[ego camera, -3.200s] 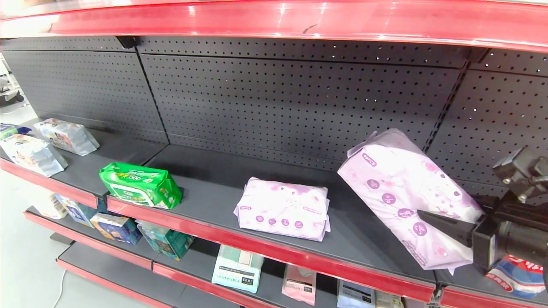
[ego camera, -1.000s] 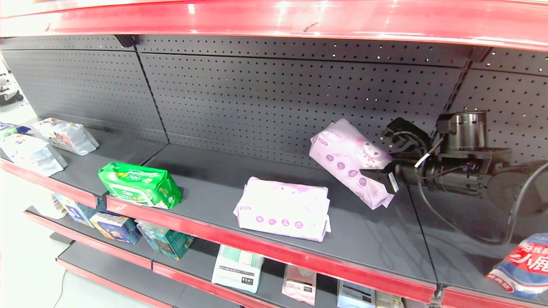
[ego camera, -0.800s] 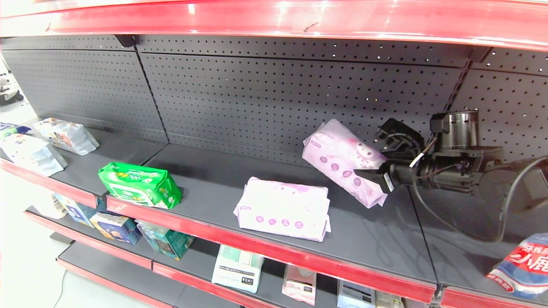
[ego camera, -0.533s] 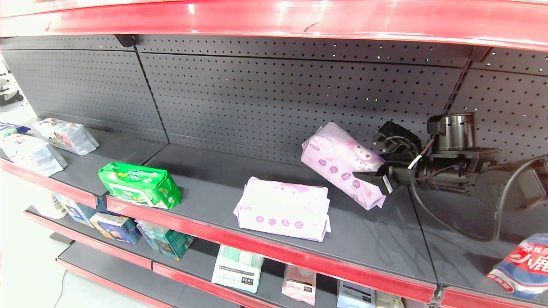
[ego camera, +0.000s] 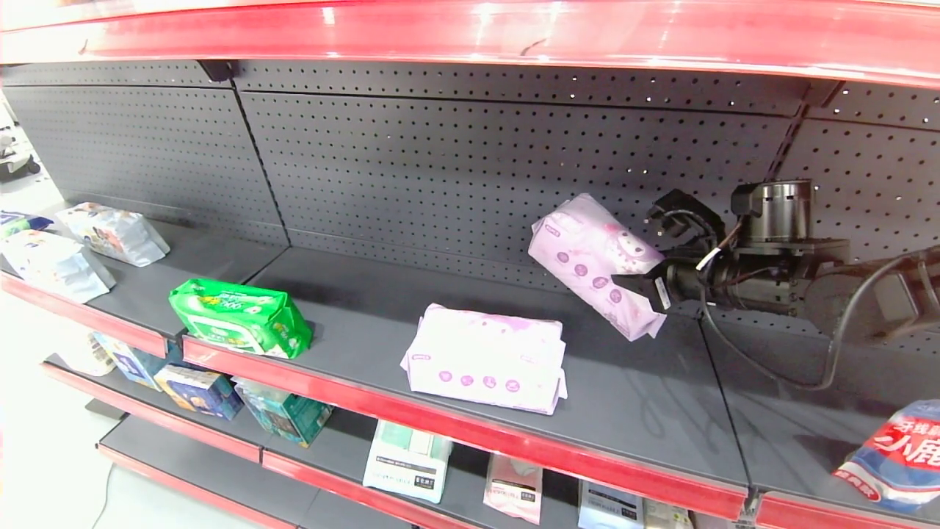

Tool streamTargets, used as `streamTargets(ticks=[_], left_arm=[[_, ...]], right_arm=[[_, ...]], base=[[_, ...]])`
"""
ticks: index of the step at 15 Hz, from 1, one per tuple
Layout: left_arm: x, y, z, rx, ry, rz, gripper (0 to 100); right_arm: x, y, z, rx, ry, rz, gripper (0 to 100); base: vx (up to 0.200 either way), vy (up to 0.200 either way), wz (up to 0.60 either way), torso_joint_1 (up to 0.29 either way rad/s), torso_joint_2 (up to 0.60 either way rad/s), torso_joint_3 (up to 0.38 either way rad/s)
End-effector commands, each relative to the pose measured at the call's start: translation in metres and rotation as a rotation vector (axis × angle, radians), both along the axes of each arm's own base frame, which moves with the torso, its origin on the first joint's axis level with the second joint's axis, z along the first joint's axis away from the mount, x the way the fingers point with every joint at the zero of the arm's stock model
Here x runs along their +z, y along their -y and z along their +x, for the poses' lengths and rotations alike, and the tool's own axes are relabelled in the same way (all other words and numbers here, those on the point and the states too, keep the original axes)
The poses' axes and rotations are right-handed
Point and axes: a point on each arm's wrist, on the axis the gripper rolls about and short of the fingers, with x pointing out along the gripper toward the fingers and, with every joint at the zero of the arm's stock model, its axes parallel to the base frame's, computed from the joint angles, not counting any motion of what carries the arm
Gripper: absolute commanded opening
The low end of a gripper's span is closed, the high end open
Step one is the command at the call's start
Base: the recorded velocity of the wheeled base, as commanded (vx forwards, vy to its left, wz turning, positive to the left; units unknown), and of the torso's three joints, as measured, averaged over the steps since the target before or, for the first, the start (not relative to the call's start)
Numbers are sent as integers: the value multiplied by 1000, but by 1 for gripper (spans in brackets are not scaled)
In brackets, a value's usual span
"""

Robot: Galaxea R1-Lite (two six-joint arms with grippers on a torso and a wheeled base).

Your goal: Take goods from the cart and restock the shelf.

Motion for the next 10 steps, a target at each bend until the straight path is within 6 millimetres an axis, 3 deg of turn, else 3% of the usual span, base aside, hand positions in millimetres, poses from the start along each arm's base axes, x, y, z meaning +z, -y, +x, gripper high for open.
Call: streamTargets(ticks=[1, 5, 10], left_arm=[[0, 0, 0, 1, -1, 0, 100], [0, 0, 0, 1, -1, 0, 100], [0, 0, 0, 0, -1, 0, 100]], right_arm=[[-6, -3, 9, -3, -9, -8, 0], [-22, -12, 14, 29, -46, -25, 0], [-23, -28, 14, 84, -45, -18, 0]], base=[[0, 0, 0, 0, 0, 0], [0, 0, 0, 0, 0, 0], [0, 0, 0, 0, 0, 0]])
